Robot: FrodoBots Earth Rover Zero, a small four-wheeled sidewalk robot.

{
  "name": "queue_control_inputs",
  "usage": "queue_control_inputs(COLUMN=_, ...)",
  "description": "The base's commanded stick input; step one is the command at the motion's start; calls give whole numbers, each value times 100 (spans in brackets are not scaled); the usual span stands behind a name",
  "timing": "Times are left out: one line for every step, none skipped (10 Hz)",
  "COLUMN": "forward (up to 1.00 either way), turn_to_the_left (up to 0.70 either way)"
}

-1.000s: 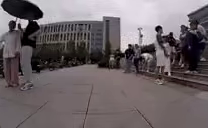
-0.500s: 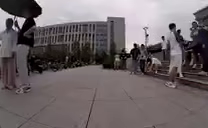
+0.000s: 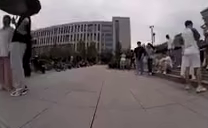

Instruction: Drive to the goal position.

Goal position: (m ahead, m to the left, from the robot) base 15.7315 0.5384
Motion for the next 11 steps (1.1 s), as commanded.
queue_control_inputs(forward=70, turn_to_the_left=14)
queue_control_inputs(forward=70, turn_to_the_left=14)
queue_control_inputs(forward=70, turn_to_the_left=5)
queue_control_inputs(forward=70, turn_to_the_left=2)
queue_control_inputs(forward=70, turn_to_the_left=0)
queue_control_inputs(forward=70, turn_to_the_left=0)
queue_control_inputs(forward=70, turn_to_the_left=0)
queue_control_inputs(forward=70, turn_to_the_left=0)
queue_control_inputs(forward=70, turn_to_the_left=0)
queue_control_inputs(forward=70, turn_to_the_left=0)
queue_control_inputs(forward=70, turn_to_the_left=0)
